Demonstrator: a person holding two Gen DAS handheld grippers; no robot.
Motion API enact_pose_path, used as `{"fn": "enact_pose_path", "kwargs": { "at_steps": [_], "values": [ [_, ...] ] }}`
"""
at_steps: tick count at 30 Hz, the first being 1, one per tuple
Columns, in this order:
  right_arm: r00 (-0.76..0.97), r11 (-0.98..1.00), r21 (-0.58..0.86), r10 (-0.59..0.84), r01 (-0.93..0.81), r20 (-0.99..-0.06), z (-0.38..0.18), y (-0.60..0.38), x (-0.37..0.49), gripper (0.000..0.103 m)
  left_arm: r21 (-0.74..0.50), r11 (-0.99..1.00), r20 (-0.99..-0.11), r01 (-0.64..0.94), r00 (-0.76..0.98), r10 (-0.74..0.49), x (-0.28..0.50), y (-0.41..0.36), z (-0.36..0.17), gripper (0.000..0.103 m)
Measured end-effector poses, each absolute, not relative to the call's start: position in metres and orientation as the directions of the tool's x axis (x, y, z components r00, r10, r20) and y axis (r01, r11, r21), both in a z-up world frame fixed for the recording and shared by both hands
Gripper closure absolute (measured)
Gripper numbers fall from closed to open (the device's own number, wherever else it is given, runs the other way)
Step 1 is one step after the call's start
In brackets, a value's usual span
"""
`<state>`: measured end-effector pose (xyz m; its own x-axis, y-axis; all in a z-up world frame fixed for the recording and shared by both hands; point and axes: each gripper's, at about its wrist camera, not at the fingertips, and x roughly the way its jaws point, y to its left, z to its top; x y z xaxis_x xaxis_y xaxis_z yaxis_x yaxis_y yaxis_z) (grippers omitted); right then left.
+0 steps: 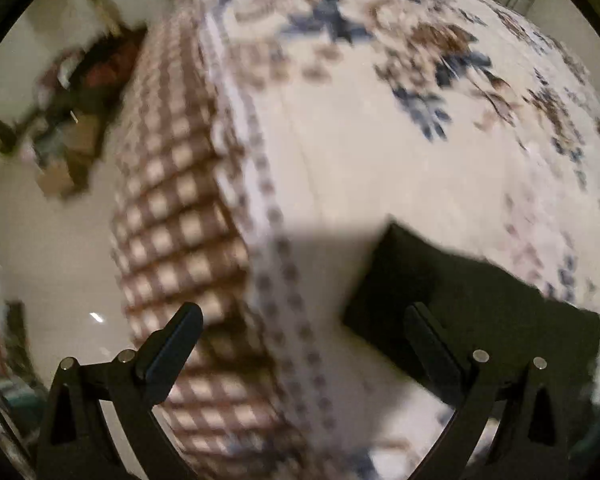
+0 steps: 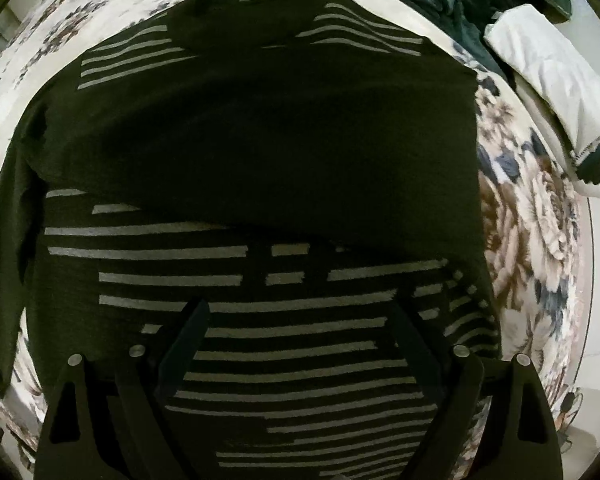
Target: Fold small clothes
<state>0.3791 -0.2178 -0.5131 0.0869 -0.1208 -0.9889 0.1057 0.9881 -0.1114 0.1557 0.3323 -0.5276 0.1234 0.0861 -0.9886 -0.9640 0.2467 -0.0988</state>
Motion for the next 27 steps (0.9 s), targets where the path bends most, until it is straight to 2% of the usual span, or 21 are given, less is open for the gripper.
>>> {"fn": "enact_pose_path", "kwargs": {
  "at_steps": [4, 7, 8, 9, 10, 12, 16, 20, 23, 27],
  "values": [
    [0.078, 0.993, -0.076, -0.083, 0.094, -0.993, -0.521, -0.212, 0.379, 0.011, -0.278, 0.142, -0.958, -0.95, 0.262, -0.118, 0.182, 0.31, -0.565, 0.001],
    [0.063, 0.993, -0.064, -0.07, 0.096, -0.996, -0.53, -0.21, 0.378, 0.011, -0.309, 0.106, -0.95, -0.945, 0.302, -0.079, 0.209, 0.315, -0.589, 0.005],
    [0.056, 0.993, -0.07, -0.076, 0.094, -0.996, -0.532, -0.21, 0.377, 0.011, -0.303, 0.109, -0.953, -0.947, 0.3, -0.043, 0.218, 0.317, -0.59, 0.01],
    [0.051, 0.993, -0.083, -0.088, 0.089, -0.995, -0.534, -0.21, 0.377, 0.011, -0.283, 0.125, -0.958, -0.951, 0.285, 0.0, 0.225, 0.319, -0.588, 0.033],
    [0.049, 0.991, -0.104, -0.108, 0.084, -0.993, -0.535, -0.209, 0.377, 0.011, -0.262, 0.143, -0.963, -0.954, 0.269, 0.026, 0.231, 0.32, -0.585, 0.063],
    [0.048, 0.981, -0.183, -0.187, 0.071, -0.981, -0.535, -0.209, 0.379, 0.011, -0.218, 0.206, -0.966, -0.954, 0.241, 0.097, 0.243, 0.323, -0.571, 0.096],
    [0.094, 0.959, -0.277, -0.281, 0.055, -0.955, -0.527, -0.211, 0.39, 0.011, -0.179, 0.407, -0.939, -0.896, 0.279, 0.203, 0.271, 0.316, -0.532, 0.097],
    [0.135, 0.965, -0.251, -0.26, 0.077, -0.956, -0.513, -0.219, 0.399, 0.011, -0.14, 0.607, -0.888, -0.783, 0.371, 0.273, 0.318, 0.28, -0.479, 0.097],
    [0.138, 0.974, -0.202, -0.215, 0.103, -0.967, -0.505, -0.232, 0.4, 0.011, -0.157, 0.718, -0.849, -0.678, 0.464, 0.252, 0.359, 0.226, -0.441, 0.097],
    [0.125, 0.974, -0.131, -0.155, 0.184, -0.98, -0.5, -0.271, 0.389, 0.011, -0.214, 0.861, -0.808, -0.461, 0.579, 0.108, 0.419, 0.12, -0.4, 0.097]
  ]
}}
